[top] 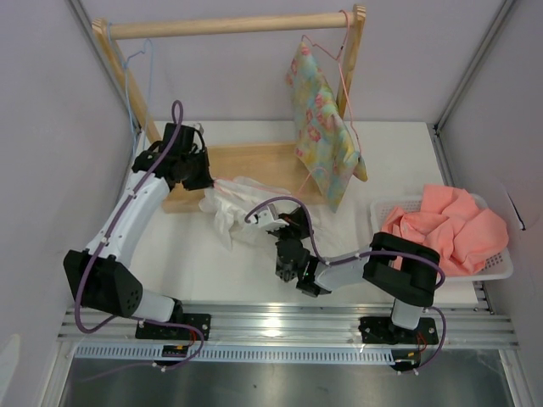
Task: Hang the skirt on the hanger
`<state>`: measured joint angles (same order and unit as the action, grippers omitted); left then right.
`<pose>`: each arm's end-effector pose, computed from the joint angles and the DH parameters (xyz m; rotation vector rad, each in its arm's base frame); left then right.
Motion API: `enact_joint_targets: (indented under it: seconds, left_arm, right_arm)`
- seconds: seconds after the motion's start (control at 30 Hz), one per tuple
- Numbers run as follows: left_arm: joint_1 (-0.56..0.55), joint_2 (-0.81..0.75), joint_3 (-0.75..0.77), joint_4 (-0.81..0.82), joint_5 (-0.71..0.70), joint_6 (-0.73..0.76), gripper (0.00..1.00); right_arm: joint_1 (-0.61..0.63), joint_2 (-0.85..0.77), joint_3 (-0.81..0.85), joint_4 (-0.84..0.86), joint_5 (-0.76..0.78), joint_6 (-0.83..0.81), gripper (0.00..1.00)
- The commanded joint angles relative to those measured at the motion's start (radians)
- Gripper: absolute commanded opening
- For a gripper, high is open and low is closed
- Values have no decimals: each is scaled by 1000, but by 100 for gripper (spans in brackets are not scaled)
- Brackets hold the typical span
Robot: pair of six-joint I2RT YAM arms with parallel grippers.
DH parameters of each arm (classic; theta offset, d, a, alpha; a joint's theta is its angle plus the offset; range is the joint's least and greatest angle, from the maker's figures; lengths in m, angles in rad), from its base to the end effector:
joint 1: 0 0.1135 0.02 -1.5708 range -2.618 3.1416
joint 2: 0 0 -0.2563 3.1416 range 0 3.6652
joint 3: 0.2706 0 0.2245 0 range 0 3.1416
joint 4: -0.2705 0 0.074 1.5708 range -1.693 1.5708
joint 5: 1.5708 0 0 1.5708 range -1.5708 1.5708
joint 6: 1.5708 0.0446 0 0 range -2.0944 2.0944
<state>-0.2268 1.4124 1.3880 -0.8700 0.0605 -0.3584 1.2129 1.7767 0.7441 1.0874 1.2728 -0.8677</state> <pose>0.2639 -0.0637 0.3289 -0.1373 2.4877 -0.3250 0.1527 0.2865 0.2142 -0.5883 1.4839 -0.6877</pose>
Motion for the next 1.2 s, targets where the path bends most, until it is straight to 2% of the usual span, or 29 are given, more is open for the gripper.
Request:
enact_joint_targets:
  seconds: [0.0, 0.1, 0.13, 0.5, 0.6, 0.73, 0.77, 0.83, 0.87, 0.93, 1.0, 1.03, 1.1, 1.17]
  left_arm:
    - [15, 19, 61, 23, -106, 32, 0]
    - [15, 45, 88, -6, -87, 32, 0]
    - [14, 55, 112, -14, -84, 30, 0]
    - [14, 95, 183, -63, -70, 45, 0]
    - [15, 85, 154, -66, -74, 59, 0]
    - [15, 53, 42, -18, -74, 70, 0]
    - [15, 46, 23, -5, -71, 67, 0]
    - [15, 27, -61, 38, -68, 62, 0]
    - [15, 25, -81, 51, -56, 61, 0]
    - [15, 17, -133, 65, -37, 56, 0]
    - [15, 7, -159, 92, -37, 50, 0]
    - [17, 8, -155, 95, -24, 49, 0]
    - [18, 20, -144, 86, -10, 49, 0]
    - [18, 34, -116, 80, -8, 49, 0]
  right_arm:
    - [-15, 16, 5, 213, 59, -187, 0]
    - [-15, 58, -2, 429, 50, -384, 0]
    - [-3, 75, 1, 440, 39, -421, 0]
    - [8, 96, -25, 491, 2, -442, 0]
    - [-15, 55, -23, 488, -6, -426, 0]
    - [-18, -11, -12, 387, -33, -354, 0]
    - [-21, -28, -9, 279, -36, -317, 0]
    - [-35, -109, 24, 37, -82, -89, 0]
    - [-44, -141, 47, -252, -108, 21, 0]
    - [-91, -230, 124, -505, -204, 295, 0]
    - [-111, -273, 159, -703, -278, 383, 0]
    - [-125, -311, 176, -768, -370, 462, 0]
    - [-138, -345, 207, -880, -432, 519, 0]
    - [-141, -387, 204, -903, -480, 555, 0]
